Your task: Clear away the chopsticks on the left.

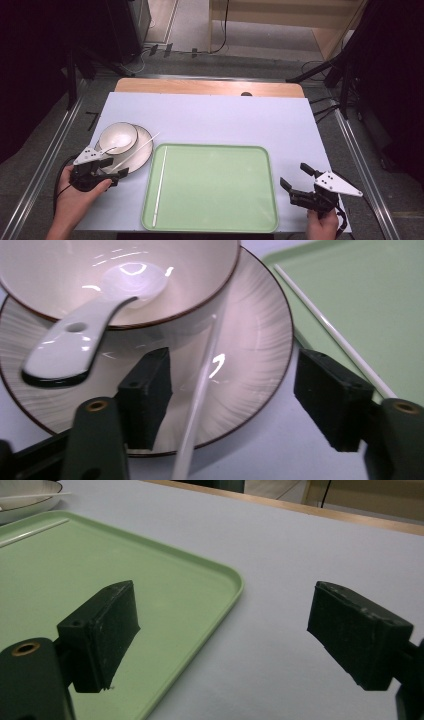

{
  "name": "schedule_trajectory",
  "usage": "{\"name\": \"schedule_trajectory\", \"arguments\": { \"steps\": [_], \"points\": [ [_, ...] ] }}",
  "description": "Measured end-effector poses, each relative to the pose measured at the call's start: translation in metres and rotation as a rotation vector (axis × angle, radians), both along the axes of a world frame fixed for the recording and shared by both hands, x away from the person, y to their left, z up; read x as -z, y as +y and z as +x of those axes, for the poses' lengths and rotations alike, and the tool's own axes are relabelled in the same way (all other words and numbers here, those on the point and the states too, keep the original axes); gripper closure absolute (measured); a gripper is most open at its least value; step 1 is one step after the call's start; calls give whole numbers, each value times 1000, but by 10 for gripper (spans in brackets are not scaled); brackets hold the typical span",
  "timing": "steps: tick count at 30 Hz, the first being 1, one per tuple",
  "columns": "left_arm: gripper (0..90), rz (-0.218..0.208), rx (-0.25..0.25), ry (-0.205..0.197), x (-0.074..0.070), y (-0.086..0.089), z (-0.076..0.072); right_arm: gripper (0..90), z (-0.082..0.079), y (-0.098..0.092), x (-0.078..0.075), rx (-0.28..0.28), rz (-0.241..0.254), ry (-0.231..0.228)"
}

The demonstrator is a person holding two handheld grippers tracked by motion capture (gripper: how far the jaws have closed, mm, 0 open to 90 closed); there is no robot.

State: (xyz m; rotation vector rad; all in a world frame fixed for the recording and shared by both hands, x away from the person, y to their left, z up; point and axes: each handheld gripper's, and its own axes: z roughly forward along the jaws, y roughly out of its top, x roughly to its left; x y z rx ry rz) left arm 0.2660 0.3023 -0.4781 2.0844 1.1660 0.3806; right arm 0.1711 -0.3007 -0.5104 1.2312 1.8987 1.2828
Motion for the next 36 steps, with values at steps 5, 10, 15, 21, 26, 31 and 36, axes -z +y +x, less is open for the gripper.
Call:
{"name": "schedule_trajectory", "arguments": {
  "steps": [5,10,15,21,26,31,36],
  "points": [
    [462,2,-43,21,6,4,8,131,1,1,1,-4,3,1],
    [585,14,-31,59,14,2,15,131,2,3,1,-9,-1,4],
    [798,36,-12,84,17,0,17,131,3,5,2,-13,-1,11],
    [849,52,35,88,13,-5,14,131,4,4,3,-11,6,14],
    [850,29,59,67,5,-12,6,131,3,3,3,-8,9,10],
    [850,1,77,50,-1,-22,0,131,2,2,2,-2,10,9],
    [850,-29,92,55,-3,-35,-5,131,2,1,2,-3,6,9]
  ]
}}
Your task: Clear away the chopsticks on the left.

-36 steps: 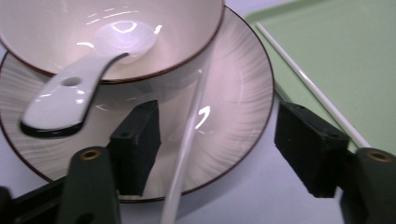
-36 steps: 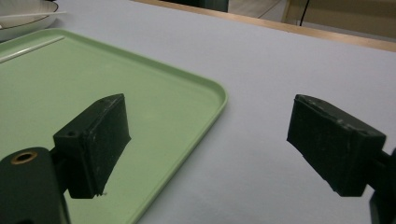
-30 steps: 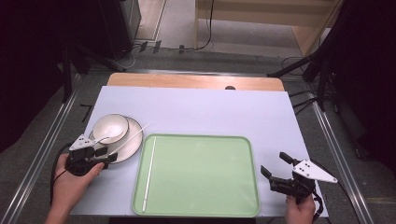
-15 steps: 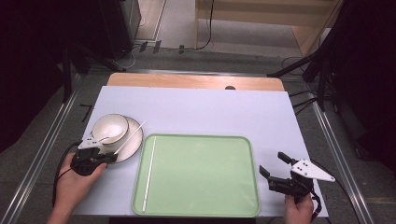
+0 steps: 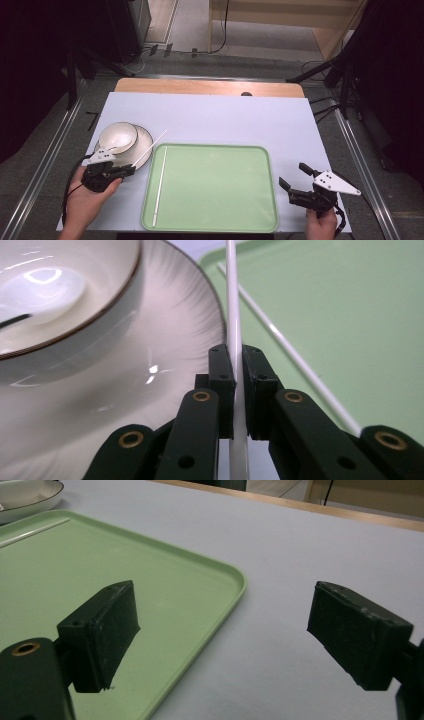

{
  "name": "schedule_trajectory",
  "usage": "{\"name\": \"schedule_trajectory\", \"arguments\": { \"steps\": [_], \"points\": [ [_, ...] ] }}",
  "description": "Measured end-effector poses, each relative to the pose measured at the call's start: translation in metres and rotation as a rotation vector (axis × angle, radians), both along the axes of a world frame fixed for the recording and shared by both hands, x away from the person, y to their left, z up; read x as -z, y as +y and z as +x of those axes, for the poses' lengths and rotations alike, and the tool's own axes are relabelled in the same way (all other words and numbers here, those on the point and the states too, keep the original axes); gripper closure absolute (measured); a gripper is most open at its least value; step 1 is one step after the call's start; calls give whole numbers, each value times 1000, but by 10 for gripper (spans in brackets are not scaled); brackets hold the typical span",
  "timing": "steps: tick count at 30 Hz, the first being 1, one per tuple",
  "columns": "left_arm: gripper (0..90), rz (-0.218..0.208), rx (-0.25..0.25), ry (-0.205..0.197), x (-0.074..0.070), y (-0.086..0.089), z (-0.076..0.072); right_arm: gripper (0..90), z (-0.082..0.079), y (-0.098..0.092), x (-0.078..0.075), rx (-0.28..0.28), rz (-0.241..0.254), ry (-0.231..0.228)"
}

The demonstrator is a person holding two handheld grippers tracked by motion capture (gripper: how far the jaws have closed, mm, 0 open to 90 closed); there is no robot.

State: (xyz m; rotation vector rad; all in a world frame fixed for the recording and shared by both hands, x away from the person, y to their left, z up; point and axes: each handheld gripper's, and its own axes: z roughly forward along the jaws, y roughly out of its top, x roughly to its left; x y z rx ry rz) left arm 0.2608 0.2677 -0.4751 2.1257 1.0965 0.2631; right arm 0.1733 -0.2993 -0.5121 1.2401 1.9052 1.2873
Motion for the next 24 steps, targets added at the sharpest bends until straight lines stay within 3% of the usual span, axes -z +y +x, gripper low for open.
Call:
{"name": "schedule_trajectory", "arguments": {
  "steps": [4,12,16,19,24],
  "points": [
    [851,-17,34,25,2,-20,-6,131,-1,-2,0,0,9,-6],
    [850,-25,59,19,7,-49,-17,131,-1,-2,-1,5,7,-9],
    [850,-64,94,63,14,-73,-24,131,-1,-1,0,5,2,-6],
    [850,-67,115,86,20,-88,-30,131,-1,-1,-1,3,0,-9],
    [849,-53,102,118,32,-111,-39,131,-2,-3,-1,10,5,-8]
  ]
}}
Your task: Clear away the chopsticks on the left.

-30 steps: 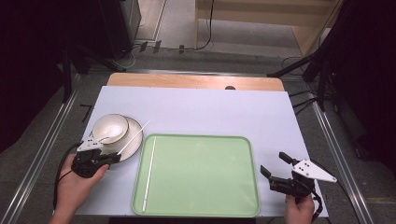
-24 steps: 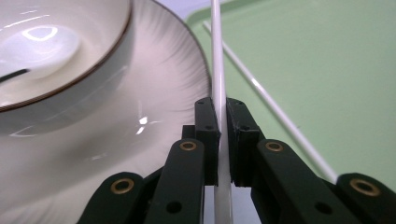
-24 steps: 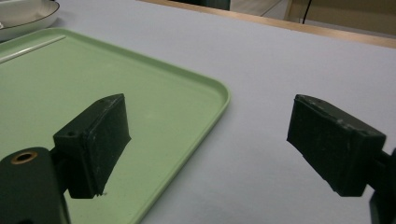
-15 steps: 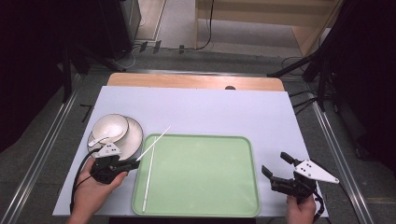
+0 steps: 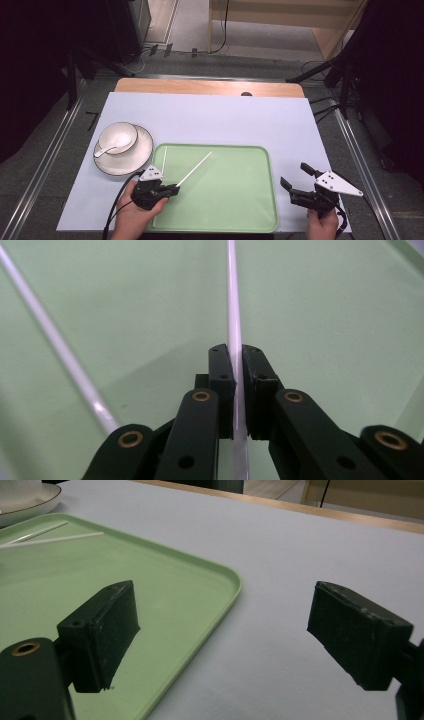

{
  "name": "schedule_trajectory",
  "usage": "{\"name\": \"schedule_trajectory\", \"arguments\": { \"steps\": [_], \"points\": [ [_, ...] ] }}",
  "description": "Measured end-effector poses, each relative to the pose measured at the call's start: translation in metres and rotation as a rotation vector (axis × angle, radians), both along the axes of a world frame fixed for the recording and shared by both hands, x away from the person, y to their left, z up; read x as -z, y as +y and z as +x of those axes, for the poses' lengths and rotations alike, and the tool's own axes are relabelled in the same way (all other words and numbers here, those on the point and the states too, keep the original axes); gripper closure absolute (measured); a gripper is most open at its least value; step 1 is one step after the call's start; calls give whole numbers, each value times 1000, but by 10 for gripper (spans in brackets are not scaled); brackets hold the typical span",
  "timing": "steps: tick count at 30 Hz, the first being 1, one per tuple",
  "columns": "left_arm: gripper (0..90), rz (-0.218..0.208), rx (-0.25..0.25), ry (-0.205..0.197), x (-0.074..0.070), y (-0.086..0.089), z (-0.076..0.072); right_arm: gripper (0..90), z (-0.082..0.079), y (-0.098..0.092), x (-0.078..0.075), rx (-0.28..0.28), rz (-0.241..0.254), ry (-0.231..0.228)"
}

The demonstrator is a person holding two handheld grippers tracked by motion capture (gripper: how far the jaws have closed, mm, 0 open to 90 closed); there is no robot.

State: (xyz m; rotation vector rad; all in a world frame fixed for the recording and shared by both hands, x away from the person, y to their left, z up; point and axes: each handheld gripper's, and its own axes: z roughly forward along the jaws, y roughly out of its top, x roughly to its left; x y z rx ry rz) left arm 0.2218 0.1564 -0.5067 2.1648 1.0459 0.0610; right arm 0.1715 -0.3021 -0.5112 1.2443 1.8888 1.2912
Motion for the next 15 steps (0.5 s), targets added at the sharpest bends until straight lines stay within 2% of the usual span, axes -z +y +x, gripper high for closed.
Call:
{"name": "schedule_trajectory", "arguments": {
  "steps": [3,4,8,10,15],
  "points": [
    [849,15,-3,8,4,-8,-3,131,0,-1,0,-1,-2,-3],
    [849,38,-4,-3,6,-12,-6,131,0,-1,-1,0,-2,-5],
    [847,59,-10,7,8,-16,-8,131,-1,-2,0,1,-1,-4],
    [844,80,-25,-20,8,-20,-11,131,-1,-2,0,3,1,-4],
    [838,74,-29,-17,9,-20,-11,131,-1,-2,0,2,-1,-4]
  ]
}}
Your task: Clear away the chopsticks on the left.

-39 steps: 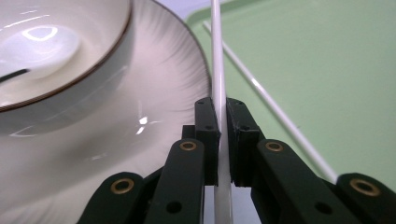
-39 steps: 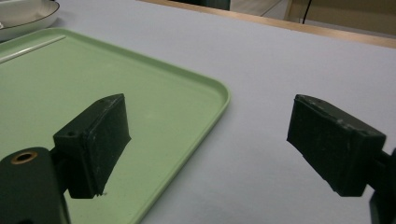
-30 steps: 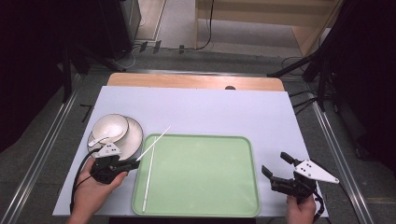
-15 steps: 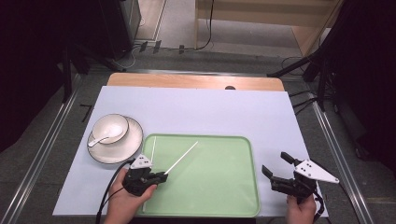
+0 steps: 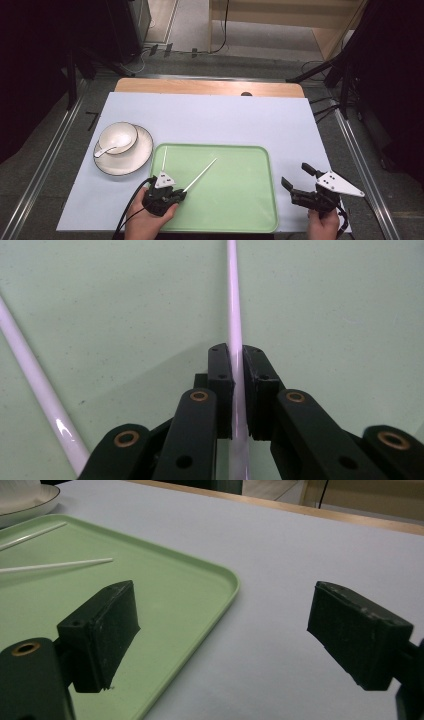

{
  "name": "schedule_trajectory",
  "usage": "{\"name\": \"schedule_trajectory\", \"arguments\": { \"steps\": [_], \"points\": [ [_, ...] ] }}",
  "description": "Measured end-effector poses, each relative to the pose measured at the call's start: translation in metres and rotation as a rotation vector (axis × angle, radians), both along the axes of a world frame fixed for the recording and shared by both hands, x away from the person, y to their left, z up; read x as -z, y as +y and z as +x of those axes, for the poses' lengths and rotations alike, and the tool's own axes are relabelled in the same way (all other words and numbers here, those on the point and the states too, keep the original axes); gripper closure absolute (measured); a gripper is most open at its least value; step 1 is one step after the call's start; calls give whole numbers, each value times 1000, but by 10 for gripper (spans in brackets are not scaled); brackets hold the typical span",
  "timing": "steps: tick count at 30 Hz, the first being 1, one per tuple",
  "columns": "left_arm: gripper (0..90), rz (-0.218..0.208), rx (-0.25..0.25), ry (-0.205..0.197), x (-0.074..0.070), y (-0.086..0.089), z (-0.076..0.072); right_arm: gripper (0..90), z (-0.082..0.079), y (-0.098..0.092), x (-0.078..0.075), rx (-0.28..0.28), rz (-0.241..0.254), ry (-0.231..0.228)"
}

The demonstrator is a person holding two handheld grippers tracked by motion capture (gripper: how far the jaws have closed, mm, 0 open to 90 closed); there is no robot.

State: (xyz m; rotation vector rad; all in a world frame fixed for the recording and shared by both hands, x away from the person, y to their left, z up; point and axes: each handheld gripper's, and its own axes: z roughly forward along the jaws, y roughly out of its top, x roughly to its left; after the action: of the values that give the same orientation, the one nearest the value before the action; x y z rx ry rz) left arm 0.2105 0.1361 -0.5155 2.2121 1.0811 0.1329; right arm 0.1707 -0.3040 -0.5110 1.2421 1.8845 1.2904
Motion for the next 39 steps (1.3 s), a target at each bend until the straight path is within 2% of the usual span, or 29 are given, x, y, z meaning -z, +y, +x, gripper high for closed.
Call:
{"name": "schedule_trajectory", "arguments": {
  "steps": [2,7,11,13,14,17,21,23,24,28,31,34,35,36,39],
  "points": [
    [828,6,6,-9,0,-1,-1,131,0,0,1,-2,1,6],
    [784,-13,12,15,-1,0,1,131,1,0,1,-3,7,5],
    [736,-9,43,15,-2,1,8,131,0,2,1,-17,7,4],
    [764,-19,42,11,-3,2,11,131,0,3,1,-18,7,6],
    [808,-37,45,8,-6,3,15,131,-1,4,1,-25,9,6],
    [900,-45,68,0,-13,-2,21,131,-1,4,1,-21,11,6],
    [900,-51,94,-10,-18,-14,27,131,0,3,1,-21,14,3],
    [900,-56,107,-13,-19,-24,31,131,1,2,1,-19,15,7],
    [900,-65,125,3,-18,-35,37,131,2,3,2,-21,16,7],
    [900,-21,142,0,-13,-54,46,131,2,4,2,-27,14,6],
    [900,-13,145,14,-7,-66,54,131,2,5,2,-28,15,6],
    [900,5,122,20,-4,-70,58,131,2,5,2,-28,14,6],
    [900,22,109,57,-2,-72,63,132,1,4,1,-28,12,5],
    [900,27,95,42,-1,-72,64,131,1,4,1,-28,12,6],
    [900,27,89,33,-1,-70,66,132,2,3,2,-24,12,5]
  ]
}}
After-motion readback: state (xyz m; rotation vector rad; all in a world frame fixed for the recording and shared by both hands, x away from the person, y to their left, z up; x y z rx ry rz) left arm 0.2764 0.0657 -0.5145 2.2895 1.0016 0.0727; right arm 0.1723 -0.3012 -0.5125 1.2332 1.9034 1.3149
